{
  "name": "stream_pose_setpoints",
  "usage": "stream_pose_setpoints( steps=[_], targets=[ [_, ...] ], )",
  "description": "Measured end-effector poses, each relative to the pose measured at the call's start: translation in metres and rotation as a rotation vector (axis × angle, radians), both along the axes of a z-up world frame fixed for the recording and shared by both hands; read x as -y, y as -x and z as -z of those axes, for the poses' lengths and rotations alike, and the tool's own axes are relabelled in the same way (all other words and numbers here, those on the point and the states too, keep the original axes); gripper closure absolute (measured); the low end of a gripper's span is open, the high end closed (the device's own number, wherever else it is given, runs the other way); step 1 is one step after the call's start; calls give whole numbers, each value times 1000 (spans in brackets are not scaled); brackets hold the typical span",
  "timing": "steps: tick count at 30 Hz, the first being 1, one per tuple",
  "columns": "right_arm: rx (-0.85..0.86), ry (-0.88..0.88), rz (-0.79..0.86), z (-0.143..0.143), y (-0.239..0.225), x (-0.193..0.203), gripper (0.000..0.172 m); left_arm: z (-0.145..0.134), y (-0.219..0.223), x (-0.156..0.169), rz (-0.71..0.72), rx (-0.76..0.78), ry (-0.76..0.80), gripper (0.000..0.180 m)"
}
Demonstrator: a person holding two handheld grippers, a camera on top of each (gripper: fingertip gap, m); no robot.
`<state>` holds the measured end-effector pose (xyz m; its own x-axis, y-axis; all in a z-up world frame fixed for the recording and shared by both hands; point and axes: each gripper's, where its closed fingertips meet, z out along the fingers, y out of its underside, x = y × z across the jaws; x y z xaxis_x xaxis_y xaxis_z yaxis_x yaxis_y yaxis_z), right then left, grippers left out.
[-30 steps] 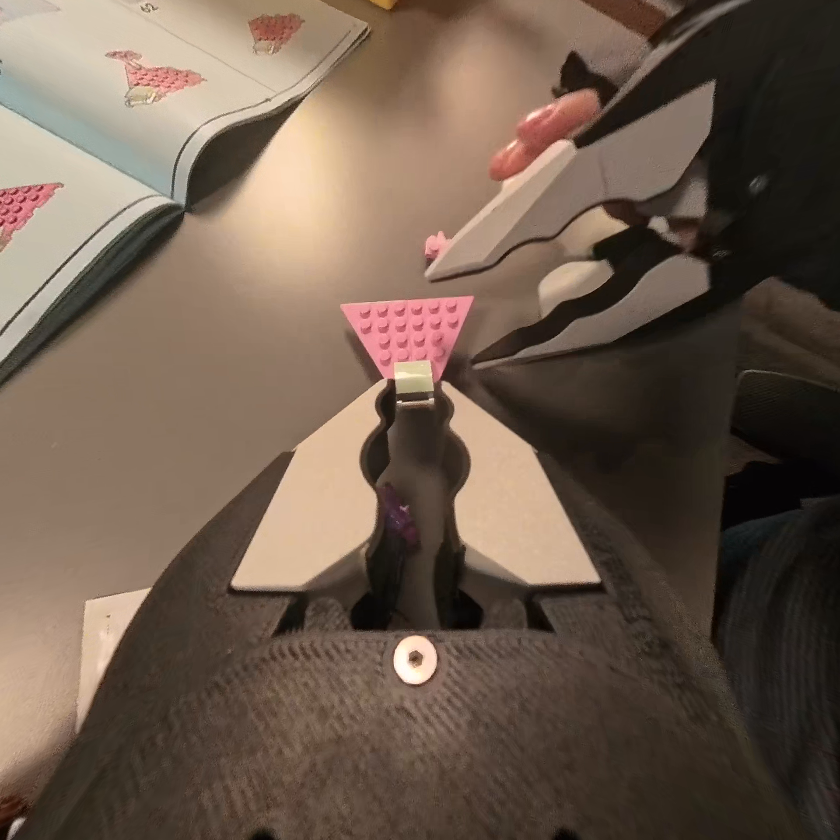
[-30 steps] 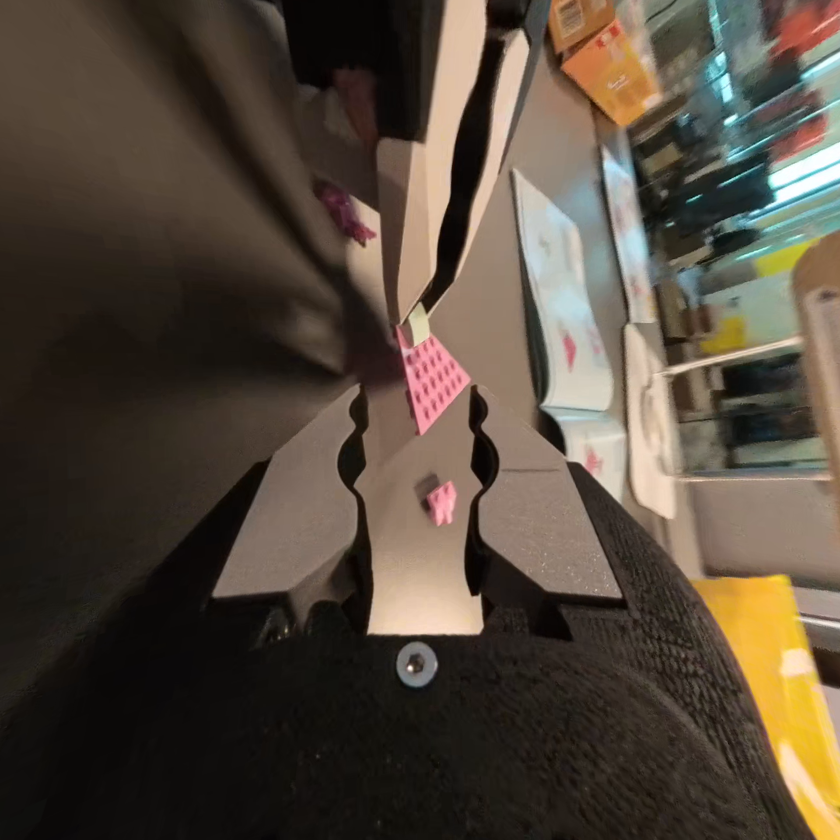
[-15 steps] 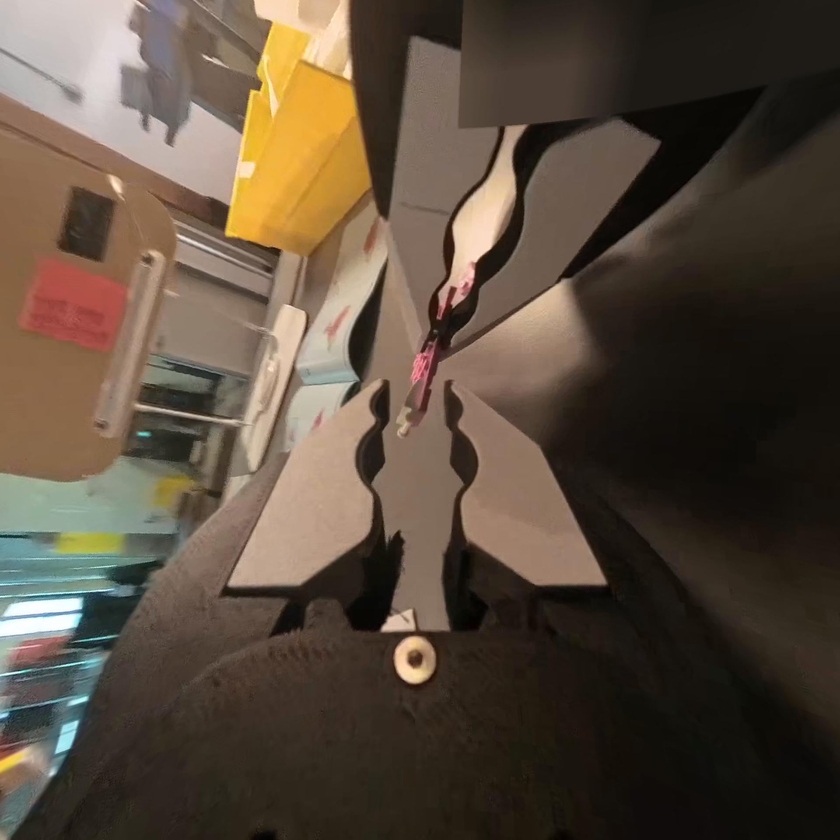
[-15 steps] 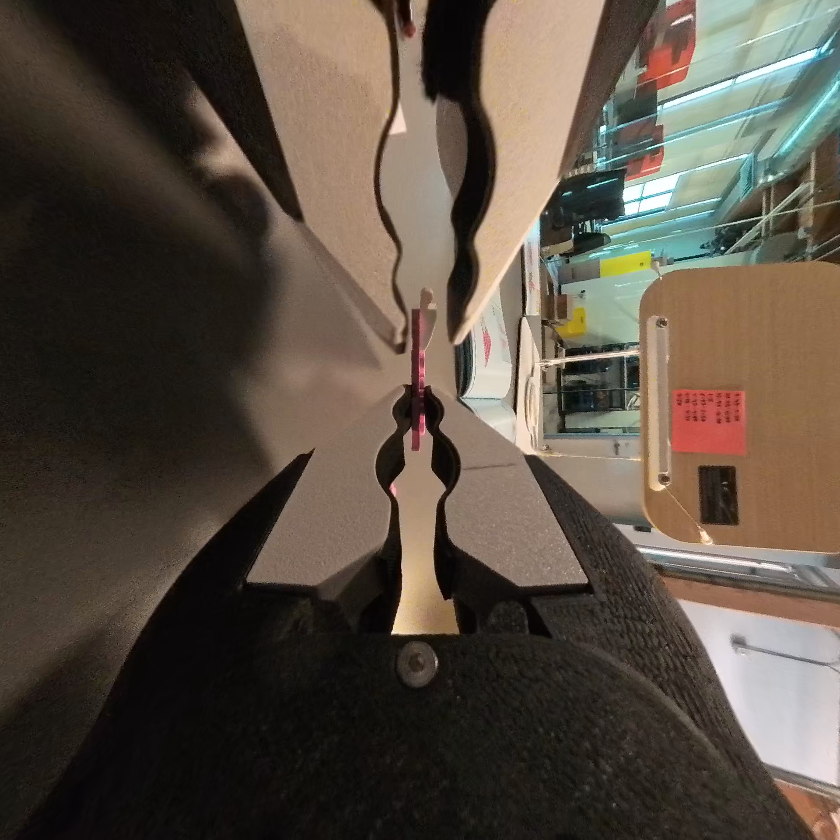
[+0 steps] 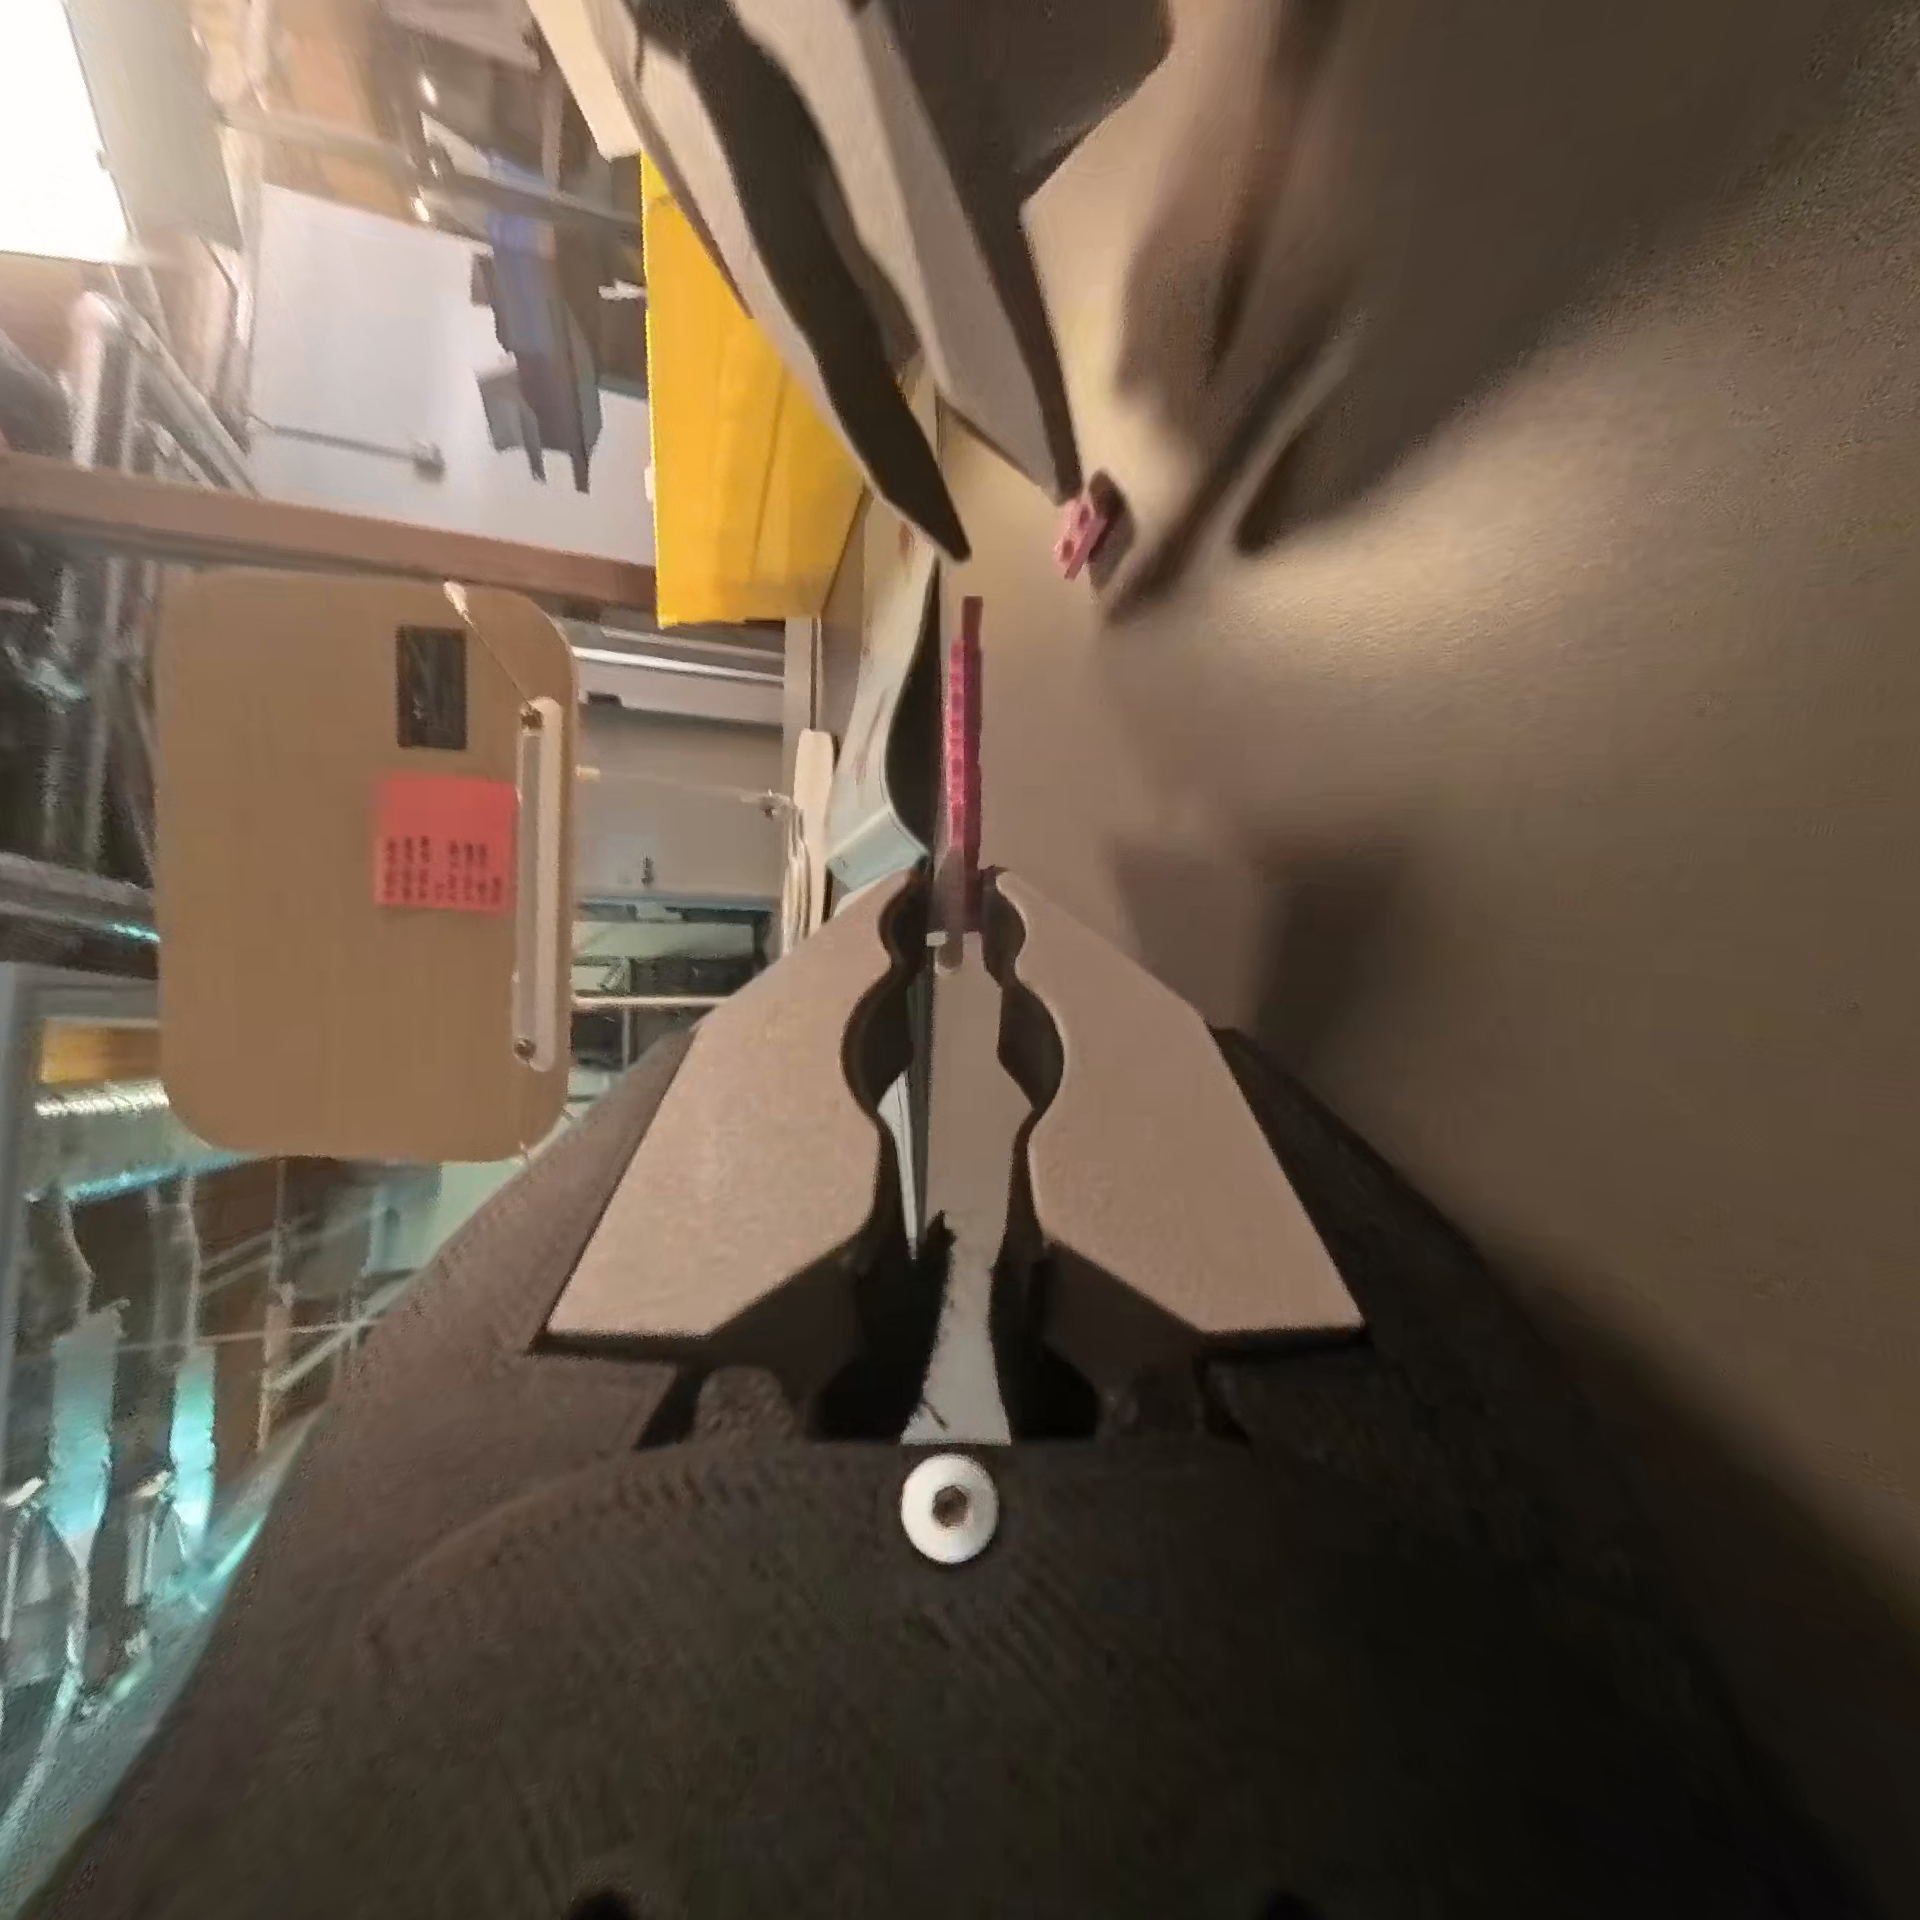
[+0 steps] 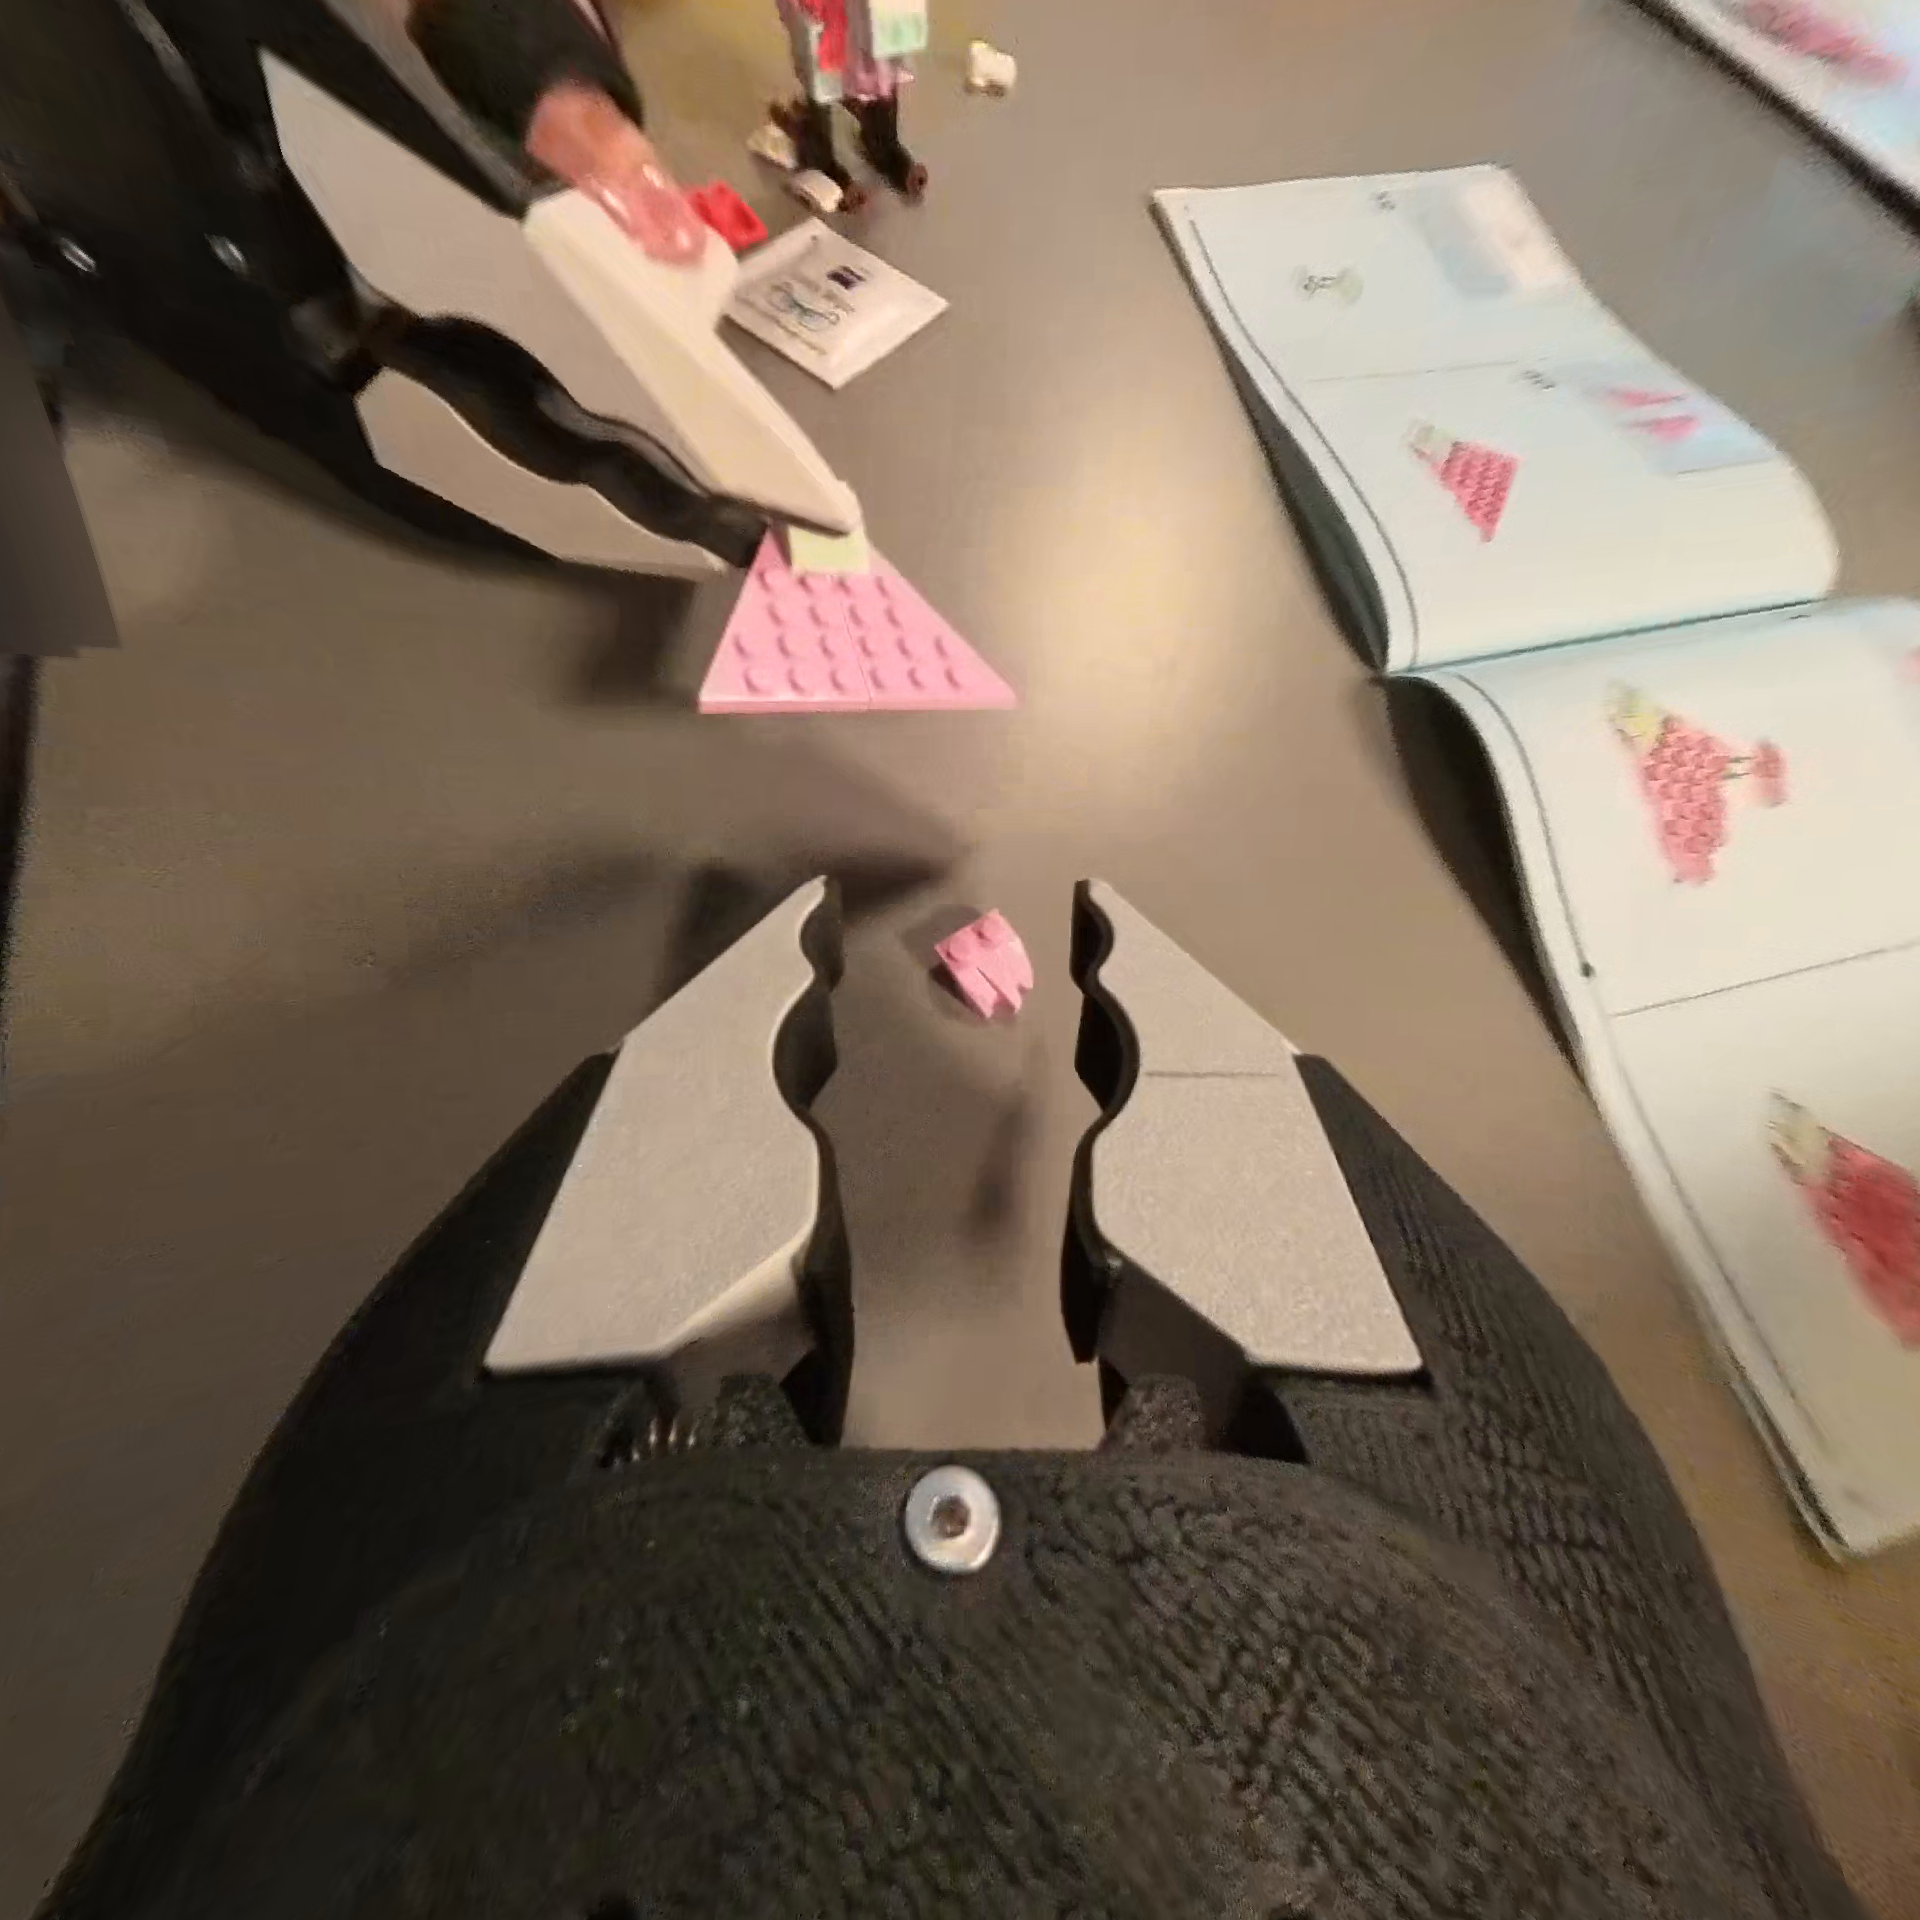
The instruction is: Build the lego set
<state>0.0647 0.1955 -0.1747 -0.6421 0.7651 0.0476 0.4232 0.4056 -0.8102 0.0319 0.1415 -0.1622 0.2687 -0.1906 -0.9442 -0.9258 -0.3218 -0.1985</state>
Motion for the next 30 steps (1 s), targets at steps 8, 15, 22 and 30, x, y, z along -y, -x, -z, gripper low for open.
stream_pose_setpoints(
  steps=[8, 15, 22, 30],
  targets=[
    [92, 17, -122, 20, 1, -1, 144, 8, -3, 1, 26, -18, 14, 172],
    [124, 114, -122, 10, -1, 3, 154, 3, -1, 0, 10, -30, -15, 172],
    [27, 242, -156, -35, 2, 39, 154, -8, 3, 0, -6, -123, -75, 172],
    [74, 113, -98, -33, 10, 43, 154, -16, 4, 0, -23, -124, -118, 172]
  ],
)
